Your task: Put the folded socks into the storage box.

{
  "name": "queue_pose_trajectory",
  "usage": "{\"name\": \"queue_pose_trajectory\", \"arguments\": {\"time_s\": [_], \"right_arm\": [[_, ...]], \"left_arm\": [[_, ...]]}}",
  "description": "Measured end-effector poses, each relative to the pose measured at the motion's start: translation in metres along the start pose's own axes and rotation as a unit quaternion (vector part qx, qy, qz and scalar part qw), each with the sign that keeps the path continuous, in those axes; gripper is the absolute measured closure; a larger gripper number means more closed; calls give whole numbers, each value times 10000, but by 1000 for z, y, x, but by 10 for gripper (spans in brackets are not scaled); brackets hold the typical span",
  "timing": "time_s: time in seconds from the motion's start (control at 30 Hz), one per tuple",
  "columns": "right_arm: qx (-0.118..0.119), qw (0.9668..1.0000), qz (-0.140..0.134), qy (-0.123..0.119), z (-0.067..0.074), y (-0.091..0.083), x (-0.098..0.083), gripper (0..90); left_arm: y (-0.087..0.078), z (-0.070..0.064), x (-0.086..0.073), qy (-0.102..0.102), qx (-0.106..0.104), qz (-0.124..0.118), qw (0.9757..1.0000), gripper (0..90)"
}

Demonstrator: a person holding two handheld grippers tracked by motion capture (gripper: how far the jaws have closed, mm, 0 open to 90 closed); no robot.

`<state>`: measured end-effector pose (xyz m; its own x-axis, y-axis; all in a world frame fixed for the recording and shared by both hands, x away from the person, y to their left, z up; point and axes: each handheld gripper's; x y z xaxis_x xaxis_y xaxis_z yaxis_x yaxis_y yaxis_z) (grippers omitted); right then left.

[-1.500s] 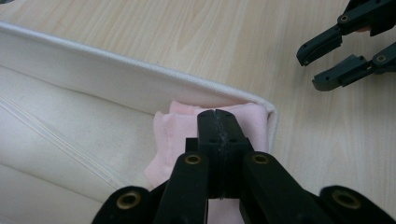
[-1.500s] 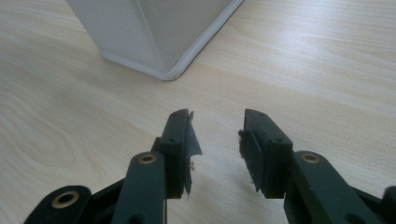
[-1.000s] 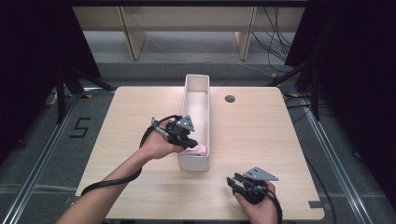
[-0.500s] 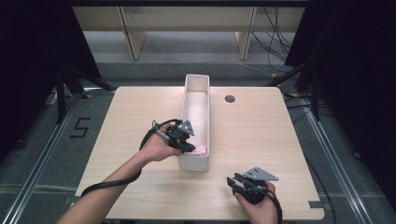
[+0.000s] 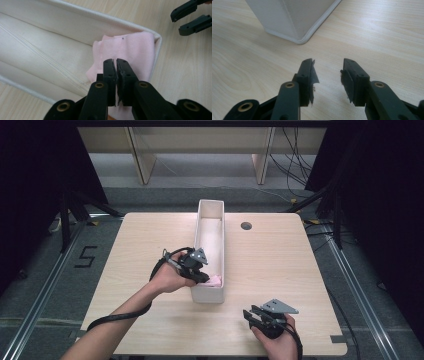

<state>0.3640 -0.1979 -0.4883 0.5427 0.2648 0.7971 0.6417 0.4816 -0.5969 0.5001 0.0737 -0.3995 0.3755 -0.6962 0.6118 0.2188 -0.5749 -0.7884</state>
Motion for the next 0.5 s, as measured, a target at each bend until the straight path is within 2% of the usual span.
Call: {"name": "queue_pose_trajectory", "arguments": {"time_s": [0.03, 0.1, 0.13, 0.17, 0.23, 0.33, 0.5], "right_arm": [[-21, 9999, 47, -96, -2, -1, 0, 609], [-37, 9999, 44, -112, -2, -1, 0, 608], [-39, 9999, 43, -107, -2, -1, 0, 607], [-37, 9999, 20, -112, -2, 0, 0, 607], [-38, 9999, 19, -109, -2, 0, 0, 605], [-35, 9999, 32, -97, -2, -1, 0, 605], [-24, 10000, 45, -31, -2, 0, 0, 602]], "left_arm": [[-2, 0, 0, -15, 31, -41, 10000, 825], [-7, 1, -1, -7, 106, -122, 9999, 789], [-8, 0, -1, -138, 159, -300, 9993, 763], [-12, 2, -1, -7, 214, -273, 9994, 745], [-18, 3, -3, -39, 289, -373, 9989, 700], [-25, 3, -8, -166, 369, -553, 9976, 650], [-36, 4, -17, -437, 518, -900, 9936, 584]]}}
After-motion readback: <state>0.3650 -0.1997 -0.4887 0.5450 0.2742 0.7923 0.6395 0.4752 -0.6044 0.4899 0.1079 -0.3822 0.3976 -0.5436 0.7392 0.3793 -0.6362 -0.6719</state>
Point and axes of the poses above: each handheld gripper's, and its own axes: y roughly forward along the jaws, x roughly out of its top, z roughly to its left, and after that the axes turned 6 degrees about -y, right-handed
